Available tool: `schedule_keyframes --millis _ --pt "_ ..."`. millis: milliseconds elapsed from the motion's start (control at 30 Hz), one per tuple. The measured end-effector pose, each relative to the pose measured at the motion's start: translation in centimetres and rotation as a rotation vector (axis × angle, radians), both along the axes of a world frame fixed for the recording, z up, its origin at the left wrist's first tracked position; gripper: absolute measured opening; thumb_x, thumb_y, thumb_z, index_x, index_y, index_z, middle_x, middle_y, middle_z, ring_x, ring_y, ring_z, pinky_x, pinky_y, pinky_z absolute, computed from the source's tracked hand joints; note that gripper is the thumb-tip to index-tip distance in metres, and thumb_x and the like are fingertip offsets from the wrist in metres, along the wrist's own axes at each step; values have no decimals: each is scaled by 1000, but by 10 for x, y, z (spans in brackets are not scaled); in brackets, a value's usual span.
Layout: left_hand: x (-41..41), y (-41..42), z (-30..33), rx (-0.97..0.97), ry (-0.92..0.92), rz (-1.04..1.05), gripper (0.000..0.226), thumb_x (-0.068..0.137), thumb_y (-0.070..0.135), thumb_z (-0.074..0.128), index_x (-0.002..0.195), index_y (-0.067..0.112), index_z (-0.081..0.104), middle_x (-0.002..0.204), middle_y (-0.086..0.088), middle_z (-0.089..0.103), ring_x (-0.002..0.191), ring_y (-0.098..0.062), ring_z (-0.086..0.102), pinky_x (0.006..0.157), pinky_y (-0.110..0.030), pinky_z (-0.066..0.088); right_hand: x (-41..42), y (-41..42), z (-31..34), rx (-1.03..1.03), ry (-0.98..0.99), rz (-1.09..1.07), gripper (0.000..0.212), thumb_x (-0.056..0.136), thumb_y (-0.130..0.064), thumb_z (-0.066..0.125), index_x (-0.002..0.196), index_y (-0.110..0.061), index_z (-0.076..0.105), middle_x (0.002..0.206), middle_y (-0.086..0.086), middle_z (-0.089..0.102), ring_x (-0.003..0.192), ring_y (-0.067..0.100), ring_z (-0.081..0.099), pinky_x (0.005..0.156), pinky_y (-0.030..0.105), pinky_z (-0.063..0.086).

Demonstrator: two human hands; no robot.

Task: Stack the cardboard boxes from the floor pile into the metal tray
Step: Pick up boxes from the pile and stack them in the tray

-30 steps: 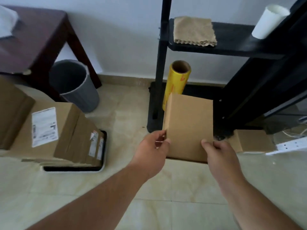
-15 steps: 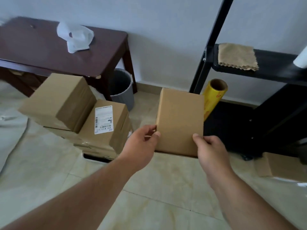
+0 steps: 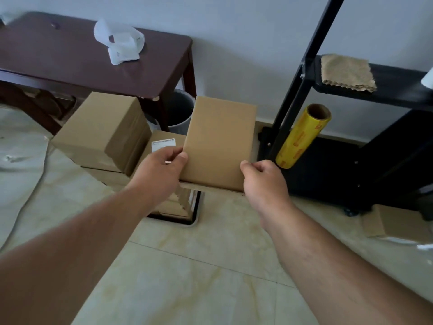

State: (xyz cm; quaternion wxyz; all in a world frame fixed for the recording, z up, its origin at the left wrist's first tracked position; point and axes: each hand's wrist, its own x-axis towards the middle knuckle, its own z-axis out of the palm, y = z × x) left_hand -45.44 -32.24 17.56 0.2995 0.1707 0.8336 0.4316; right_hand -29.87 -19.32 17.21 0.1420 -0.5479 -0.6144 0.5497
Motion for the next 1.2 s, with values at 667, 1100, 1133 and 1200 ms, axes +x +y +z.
schedule_keyframes --millis 667,1100,1133,1200 --pt "-143 -70 -23 -146 -75 -82 49 101 25 48 148 35 53 119 3 70 107 -23 68 96 -45 56 -152 -75 -30 -43 -45 28 26 104 -39 53 109 -15 60 90 -3 61 75 9 53 57 26 37" --pt "-144 -73 -39 -128 -108 -135 32 103 17 44 121 37 62 124 -12 72 94 -22 58 80 -35 48 -158 -76 -43 -29 -74 39 28 104 -38 52 111 -13 61 84 -3 60 69 10 53 55 26 37" --pt "-145 -73 -40 -126 -106 -136 33 103 17 44 121 38 61 124 -13 72 93 -23 59 82 -37 48 -157 -75 -44 -29 -73 40 27 104 -38 52 111 -13 61 84 -3 60 69 9 53 55 26 36" --pt "-147 -72 -43 -126 -98 -125 38 101 20 45 132 36 61 121 -11 73 89 -22 62 81 -35 48 -158 -75 -45 -33 -73 43 27 104 -38 52 111 -14 60 85 -4 59 71 9 53 56 26 37"
